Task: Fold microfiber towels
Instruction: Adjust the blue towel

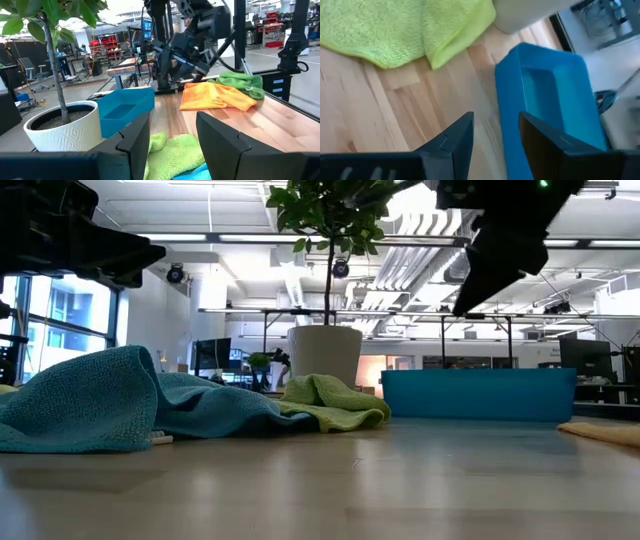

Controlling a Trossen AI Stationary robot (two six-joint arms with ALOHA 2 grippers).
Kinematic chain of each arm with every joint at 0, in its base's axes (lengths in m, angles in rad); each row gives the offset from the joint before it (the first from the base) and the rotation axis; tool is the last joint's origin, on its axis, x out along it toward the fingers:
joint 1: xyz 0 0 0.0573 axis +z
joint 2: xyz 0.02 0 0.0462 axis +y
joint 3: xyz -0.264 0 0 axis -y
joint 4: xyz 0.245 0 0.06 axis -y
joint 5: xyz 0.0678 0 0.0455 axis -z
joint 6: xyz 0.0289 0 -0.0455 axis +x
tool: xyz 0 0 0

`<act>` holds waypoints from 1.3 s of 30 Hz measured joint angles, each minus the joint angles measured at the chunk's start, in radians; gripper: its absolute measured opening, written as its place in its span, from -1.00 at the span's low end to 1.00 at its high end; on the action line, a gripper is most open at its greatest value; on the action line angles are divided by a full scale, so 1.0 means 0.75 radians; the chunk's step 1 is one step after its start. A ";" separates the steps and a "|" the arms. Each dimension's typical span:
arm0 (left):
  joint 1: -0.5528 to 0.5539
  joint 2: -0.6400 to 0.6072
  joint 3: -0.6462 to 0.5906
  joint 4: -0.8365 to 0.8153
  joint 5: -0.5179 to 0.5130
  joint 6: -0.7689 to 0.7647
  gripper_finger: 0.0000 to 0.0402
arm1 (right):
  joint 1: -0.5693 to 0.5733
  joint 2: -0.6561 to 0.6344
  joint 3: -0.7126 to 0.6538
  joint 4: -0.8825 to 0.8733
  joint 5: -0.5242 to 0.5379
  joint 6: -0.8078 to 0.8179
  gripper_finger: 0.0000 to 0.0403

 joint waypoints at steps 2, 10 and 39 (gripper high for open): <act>0.000 0.000 0.000 0.028 0.000 -0.001 -0.24 | 0.001 -0.085 -0.126 0.158 0.001 0.004 -0.26; 0.000 -0.001 0.000 0.237 0.002 -0.211 -0.24 | -0.035 -0.261 -0.616 1.329 -0.056 -0.337 -0.26; -0.105 0.329 0.079 0.428 -0.112 -0.440 -0.24 | -0.358 0.220 -0.473 1.887 -0.566 -0.723 -0.26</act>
